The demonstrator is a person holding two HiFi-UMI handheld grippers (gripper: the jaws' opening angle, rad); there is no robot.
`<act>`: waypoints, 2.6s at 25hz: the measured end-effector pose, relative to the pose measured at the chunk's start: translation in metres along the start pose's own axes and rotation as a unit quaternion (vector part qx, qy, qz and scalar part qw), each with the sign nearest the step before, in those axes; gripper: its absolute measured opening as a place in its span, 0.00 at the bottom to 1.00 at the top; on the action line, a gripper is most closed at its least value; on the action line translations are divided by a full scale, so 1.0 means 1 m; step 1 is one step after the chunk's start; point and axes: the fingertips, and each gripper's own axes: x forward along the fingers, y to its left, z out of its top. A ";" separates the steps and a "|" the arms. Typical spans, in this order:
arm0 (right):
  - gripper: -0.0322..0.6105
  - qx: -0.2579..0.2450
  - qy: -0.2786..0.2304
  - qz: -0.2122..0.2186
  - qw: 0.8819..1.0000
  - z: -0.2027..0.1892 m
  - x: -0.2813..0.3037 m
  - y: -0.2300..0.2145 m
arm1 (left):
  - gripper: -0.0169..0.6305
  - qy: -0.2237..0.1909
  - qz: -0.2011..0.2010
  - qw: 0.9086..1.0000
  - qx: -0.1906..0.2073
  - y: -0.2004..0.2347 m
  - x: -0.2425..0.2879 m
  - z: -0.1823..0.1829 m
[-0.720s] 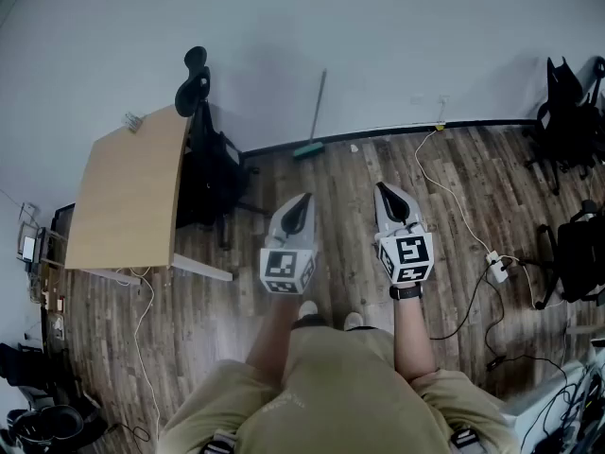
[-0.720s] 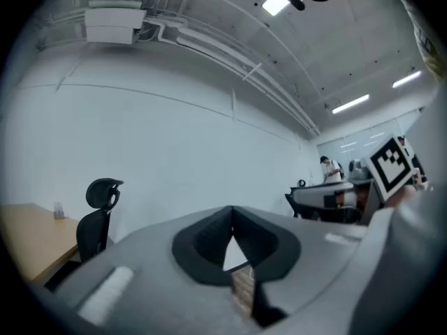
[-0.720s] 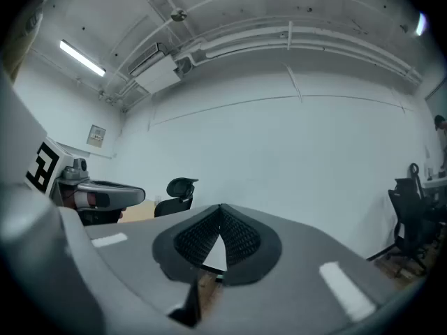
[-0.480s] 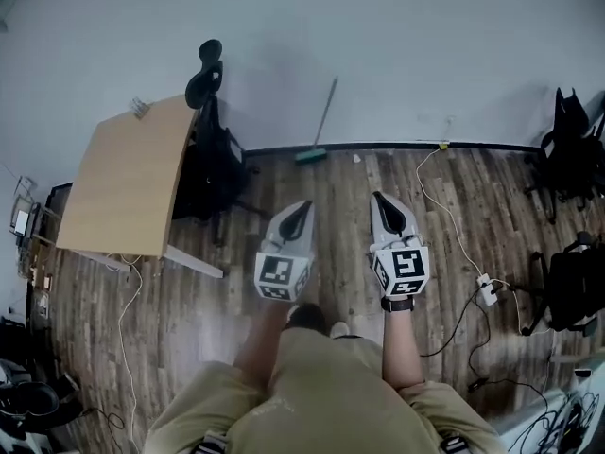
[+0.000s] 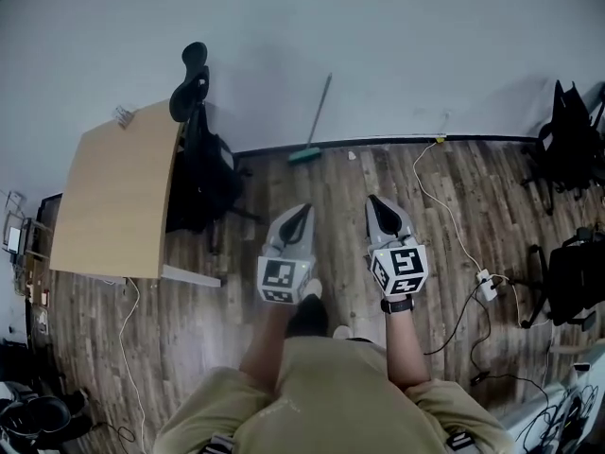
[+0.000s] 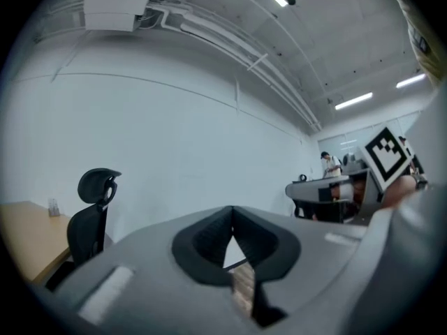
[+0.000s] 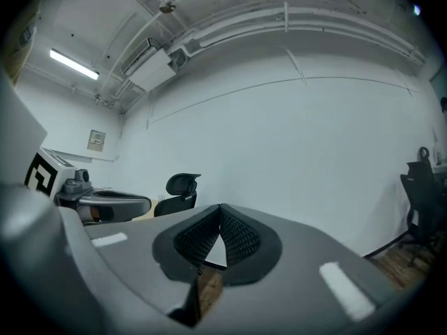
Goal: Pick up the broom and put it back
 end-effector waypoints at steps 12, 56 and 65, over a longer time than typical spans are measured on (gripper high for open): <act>0.06 -0.006 0.030 -0.010 0.999 0.010 0.179 -0.007 | 0.03 -0.030 -0.009 0.999 -0.013 0.144 0.106 0.022; 0.06 0.116 0.207 -0.028 0.971 -0.238 0.671 -0.364 | 0.03 0.155 0.018 0.984 -0.083 0.374 0.638 -0.212; 0.06 0.150 0.272 0.006 0.951 -0.360 0.748 -0.356 | 0.03 0.179 -0.009 0.976 -0.123 0.415 0.673 -0.309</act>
